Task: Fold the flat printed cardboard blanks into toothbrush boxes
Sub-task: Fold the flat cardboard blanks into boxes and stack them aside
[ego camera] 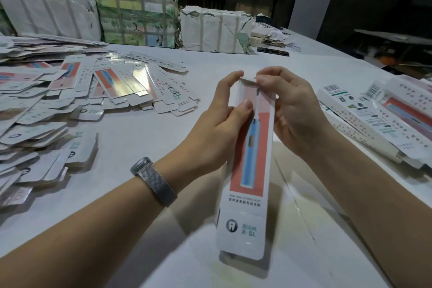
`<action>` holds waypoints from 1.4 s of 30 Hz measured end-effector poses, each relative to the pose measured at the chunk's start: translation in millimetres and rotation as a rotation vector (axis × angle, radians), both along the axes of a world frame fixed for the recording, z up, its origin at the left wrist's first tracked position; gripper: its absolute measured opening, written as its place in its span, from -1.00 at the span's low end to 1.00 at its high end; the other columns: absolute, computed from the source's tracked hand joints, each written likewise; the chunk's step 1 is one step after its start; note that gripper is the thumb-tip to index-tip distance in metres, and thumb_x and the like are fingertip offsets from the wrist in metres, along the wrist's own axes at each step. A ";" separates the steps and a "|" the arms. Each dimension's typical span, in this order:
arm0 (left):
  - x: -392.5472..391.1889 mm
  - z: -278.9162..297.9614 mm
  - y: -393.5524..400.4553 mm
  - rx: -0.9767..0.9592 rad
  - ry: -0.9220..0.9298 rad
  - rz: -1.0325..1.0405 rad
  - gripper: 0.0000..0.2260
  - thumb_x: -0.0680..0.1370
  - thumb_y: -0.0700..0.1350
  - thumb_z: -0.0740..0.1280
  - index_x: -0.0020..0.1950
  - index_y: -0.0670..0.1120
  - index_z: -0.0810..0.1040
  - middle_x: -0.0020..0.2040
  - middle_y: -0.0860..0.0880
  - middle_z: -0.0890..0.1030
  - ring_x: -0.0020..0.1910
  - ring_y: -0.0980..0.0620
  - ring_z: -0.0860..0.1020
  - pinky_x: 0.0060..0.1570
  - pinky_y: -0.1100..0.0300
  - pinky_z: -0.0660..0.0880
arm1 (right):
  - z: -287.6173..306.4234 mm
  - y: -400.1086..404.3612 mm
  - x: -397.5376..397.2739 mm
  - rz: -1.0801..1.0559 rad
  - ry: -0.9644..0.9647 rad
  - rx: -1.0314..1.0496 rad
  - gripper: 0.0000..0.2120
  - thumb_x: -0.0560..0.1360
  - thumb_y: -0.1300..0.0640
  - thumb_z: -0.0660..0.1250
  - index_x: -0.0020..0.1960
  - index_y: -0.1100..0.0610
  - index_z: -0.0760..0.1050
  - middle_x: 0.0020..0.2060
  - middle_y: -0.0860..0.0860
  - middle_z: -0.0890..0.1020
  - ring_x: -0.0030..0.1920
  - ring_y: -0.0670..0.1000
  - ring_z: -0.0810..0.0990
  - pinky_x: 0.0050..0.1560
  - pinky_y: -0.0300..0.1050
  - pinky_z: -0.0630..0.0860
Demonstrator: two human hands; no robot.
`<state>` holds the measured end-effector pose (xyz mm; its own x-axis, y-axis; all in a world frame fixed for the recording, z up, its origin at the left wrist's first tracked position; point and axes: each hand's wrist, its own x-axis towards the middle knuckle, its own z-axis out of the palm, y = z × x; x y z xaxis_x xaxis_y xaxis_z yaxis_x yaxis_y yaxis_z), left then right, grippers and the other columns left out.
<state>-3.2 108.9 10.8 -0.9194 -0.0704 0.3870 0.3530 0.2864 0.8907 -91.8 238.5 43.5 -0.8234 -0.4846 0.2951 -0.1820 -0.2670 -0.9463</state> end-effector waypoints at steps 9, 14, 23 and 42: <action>0.0 -2.7 -6.2 -0.005 -0.024 -0.047 -0.60 0.70 0.05 0.09 0.51 0.26 0.08 -0.16 0.21 0.65 -0.18 0.13 0.68 -0.18 0.31 0.58 | 0.5 -1.9 1.2 -0.077 0.012 0.008 -0.83 0.52 0.35 0.32 -0.22 0.21 0.59 -0.40 0.00 0.61 -0.36 -0.06 0.57 -0.33 -0.24 0.52; 2.2 -3.2 -12.0 -0.004 -0.035 -0.094 -0.55 0.64 0.10 0.11 0.52 0.27 0.09 -0.12 0.15 0.66 -0.18 0.08 0.68 -0.16 0.27 0.59 | 0.2 -1.8 -0.7 -0.084 0.006 0.020 -0.81 0.52 0.33 0.32 -0.26 0.19 0.55 -0.42 -0.02 0.59 -0.38 -0.05 0.58 -0.35 -0.22 0.52; 3.2 0.0 -10.2 0.011 -0.023 -0.071 -0.57 0.65 0.08 0.14 0.51 0.27 0.15 -0.09 0.08 0.66 -0.21 0.08 0.68 -0.20 0.30 0.58 | 4.1 5.2 -5.3 -0.069 0.070 0.120 -0.78 0.54 0.28 0.31 -0.28 0.15 0.58 -0.36 0.00 0.63 -0.31 -0.03 0.61 -0.31 -0.15 0.56; 3.7 6.9 -14.1 0.124 0.049 -0.022 -0.73 0.56 -0.05 0.19 0.25 0.16 0.35 -0.18 -0.01 0.67 -0.32 0.04 0.63 -0.27 0.23 0.59 | 0.4 4.6 -2.0 0.008 0.224 0.114 -0.81 0.60 0.17 0.29 -0.14 0.18 0.61 -0.28 -0.01 0.64 -0.19 -0.01 0.59 -0.13 -0.03 0.55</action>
<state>0.4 94.8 17.7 -0.9013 -0.1007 0.4213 0.4021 0.1671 0.9002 -93.8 243.1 43.9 -0.7395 -0.5316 0.4129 -0.3891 -0.1629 -0.9067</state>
